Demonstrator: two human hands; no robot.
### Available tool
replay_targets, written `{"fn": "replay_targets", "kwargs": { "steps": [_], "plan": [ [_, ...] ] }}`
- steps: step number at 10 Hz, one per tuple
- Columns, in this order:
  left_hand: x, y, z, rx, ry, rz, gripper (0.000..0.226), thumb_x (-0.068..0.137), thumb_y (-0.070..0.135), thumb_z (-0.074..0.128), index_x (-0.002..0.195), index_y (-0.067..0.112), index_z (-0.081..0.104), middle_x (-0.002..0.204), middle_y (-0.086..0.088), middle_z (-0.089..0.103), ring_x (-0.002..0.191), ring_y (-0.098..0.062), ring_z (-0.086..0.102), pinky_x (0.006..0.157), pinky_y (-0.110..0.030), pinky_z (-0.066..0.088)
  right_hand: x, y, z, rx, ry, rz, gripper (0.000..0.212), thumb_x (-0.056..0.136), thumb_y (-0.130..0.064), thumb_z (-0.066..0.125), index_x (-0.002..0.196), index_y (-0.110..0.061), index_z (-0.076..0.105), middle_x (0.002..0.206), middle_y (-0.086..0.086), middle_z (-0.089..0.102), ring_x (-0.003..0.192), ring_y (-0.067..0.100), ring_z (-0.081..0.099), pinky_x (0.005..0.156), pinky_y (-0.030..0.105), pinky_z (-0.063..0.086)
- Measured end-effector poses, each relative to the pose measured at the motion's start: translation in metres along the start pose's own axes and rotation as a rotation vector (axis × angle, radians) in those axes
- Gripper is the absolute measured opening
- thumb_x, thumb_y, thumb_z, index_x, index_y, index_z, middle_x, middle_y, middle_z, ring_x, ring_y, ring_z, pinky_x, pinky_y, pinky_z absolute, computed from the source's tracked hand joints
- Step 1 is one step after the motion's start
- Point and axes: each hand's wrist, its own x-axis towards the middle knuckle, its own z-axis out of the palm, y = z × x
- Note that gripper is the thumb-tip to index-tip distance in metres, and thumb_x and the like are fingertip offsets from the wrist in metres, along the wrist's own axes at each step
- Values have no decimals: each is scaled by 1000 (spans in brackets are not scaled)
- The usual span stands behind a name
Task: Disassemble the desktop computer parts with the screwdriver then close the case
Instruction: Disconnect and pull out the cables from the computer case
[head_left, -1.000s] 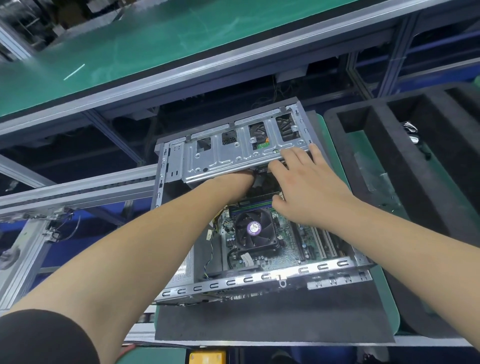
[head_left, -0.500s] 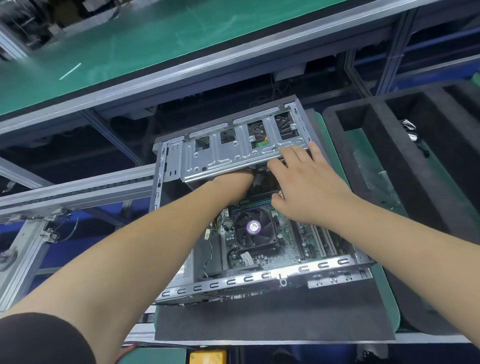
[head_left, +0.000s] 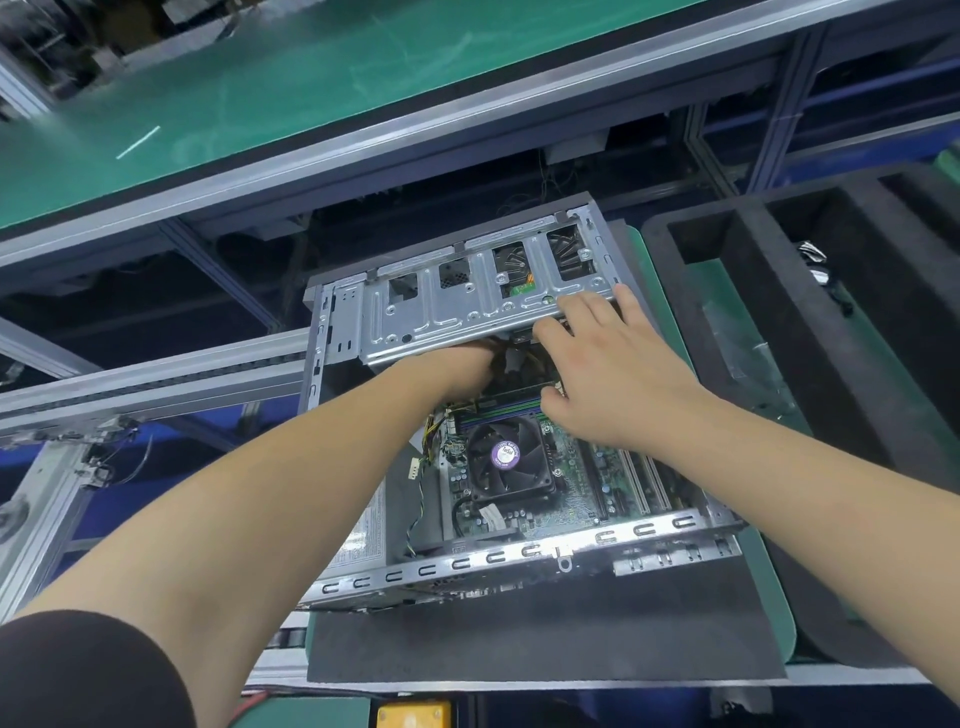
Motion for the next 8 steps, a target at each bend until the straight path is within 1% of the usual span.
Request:
{"fn": "replay_targets", "kwargs": {
  "steps": [1, 2, 3, 4, 5, 6, 7, 8],
  "plan": [
    [3, -3, 1, 133, -4, 70, 29, 103, 24, 46, 129, 16, 58, 133, -14, 59, 108, -30, 59, 92, -39, 42, 0, 0, 0, 6, 2, 0, 56, 94, -44, 49, 143, -17, 43, 153, 16, 40, 146, 34, 31, 125, 61, 11],
    [4, -4, 2, 151, 7, 138, 14, 105, 25, 46, 115, 24, 56, 110, 1, 60, 90, -18, 56, 79, -27, 35, 0, 0, 1, 6, 2, -3, 56, 94, -44, 49, 142, -16, 43, 153, 16, 40, 145, 35, 31, 125, 61, 12],
    [2, -3, 4, 160, -25, 71, 12, 103, 24, 44, 93, 24, 51, 105, -6, 60, 90, -22, 57, 80, -32, 38, 0, 0, 0, 13, 6, -1, 56, 94, -44, 49, 142, -17, 43, 154, 15, 39, 146, 34, 30, 125, 61, 12],
    [1, -2, 1, 90, 48, 33, 46, 102, 32, 33, 128, 5, 59, 137, -25, 55, 124, -40, 53, 93, -43, 38, 0, 0, 0, 11, 2, -2, 57, 94, -44, 48, 143, -16, 42, 154, 15, 39, 146, 34, 30, 125, 61, 12],
    [-1, 1, -2, 395, -32, 151, 48, 102, 33, 32, 130, 6, 61, 126, -22, 61, 106, -36, 58, 61, -31, 28, 1, 1, 0, 0, 4, -2, 58, 94, -44, 48, 144, -16, 42, 154, 16, 39, 145, 35, 31, 125, 61, 13],
    [-9, 8, 4, 883, -171, 138, 24, 101, 23, 47, 101, 20, 70, 75, -10, 55, 59, -25, 44, 47, -38, 26, 1, 1, 0, 1, 6, -5, 58, 94, -45, 48, 143, -16, 42, 154, 16, 39, 145, 35, 31, 124, 61, 13],
    [-11, -2, 16, 1219, -76, 212, 23, 98, 19, 48, 79, 15, 61, 65, -8, 49, 55, -22, 41, 46, -39, 26, 2, 0, 2, -4, 1, -4, 58, 94, -46, 47, 144, -16, 41, 155, 16, 37, 146, 35, 30, 125, 62, 12],
    [-16, 5, 8, 1019, -20, 165, 30, 103, 23, 44, 80, 24, 63, 62, -5, 46, 50, -20, 34, 44, -36, 22, 2, 1, 2, -4, 1, -4, 58, 94, -46, 48, 144, -17, 41, 155, 16, 37, 147, 35, 30, 125, 62, 13]
  ]
}}
